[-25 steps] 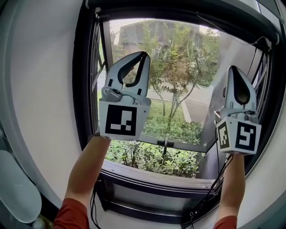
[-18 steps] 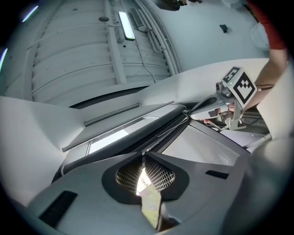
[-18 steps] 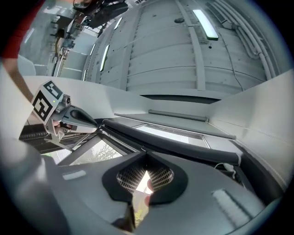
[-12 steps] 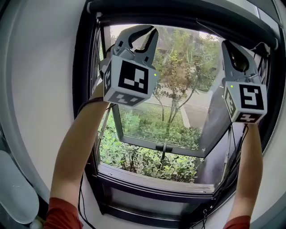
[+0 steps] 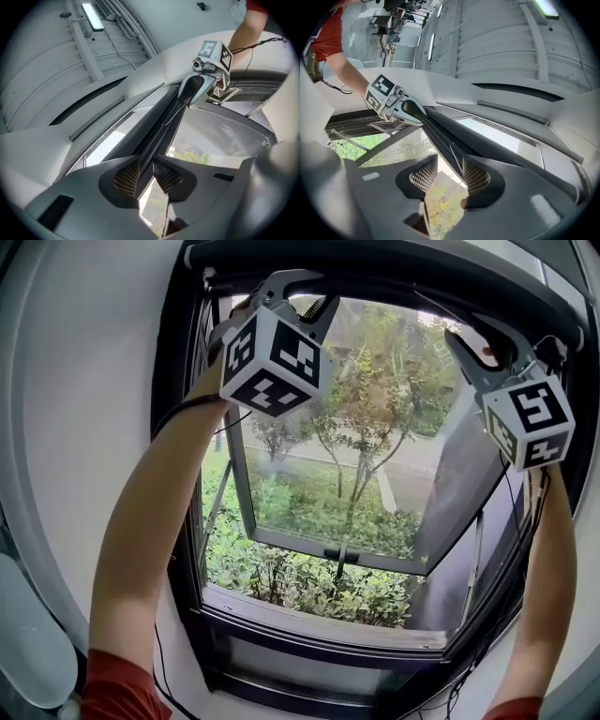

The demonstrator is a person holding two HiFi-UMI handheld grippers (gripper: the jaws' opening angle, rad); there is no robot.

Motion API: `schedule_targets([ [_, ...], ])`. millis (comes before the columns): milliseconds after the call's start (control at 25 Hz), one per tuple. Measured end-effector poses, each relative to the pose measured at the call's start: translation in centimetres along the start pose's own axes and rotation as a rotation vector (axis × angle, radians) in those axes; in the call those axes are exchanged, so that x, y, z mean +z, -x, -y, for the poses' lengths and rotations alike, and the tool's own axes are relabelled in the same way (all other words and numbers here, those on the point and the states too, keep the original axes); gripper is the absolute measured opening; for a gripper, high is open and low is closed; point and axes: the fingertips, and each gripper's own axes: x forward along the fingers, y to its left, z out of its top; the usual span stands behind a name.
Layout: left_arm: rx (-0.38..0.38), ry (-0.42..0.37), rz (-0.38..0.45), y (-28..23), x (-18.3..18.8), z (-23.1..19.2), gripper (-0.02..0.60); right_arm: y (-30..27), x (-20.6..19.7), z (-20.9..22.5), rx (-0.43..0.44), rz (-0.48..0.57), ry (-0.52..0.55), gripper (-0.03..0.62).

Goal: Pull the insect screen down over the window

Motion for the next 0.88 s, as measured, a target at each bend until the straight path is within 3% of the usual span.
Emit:
schedule_targets([
  [160,-0.073,-0.051,0.0,-0.8,-0.1,0.4,0.092,-0.7,0.3,0.4,0.037,-0.036,0.057,0.205],
  [320,-0.139,-0.068,-0.021,-1.6,-0.3,0.6,0.101,-1.4,-1.3,-0.3,0.167,-0.161,0.085,0.268],
  [720,-0.2,-0.092,-0.085,-3.1,-1.5,-0.1,0.115,-2.5,-0.9,0.4,0.186,-0.211,0.129,0.284],
  [880,-0.194,-0.102,-0.071,-3.3,-2.1,-0.3,0.114,-3.1,-0.5,0.4,0.195,-0.209,0.121,0.284],
])
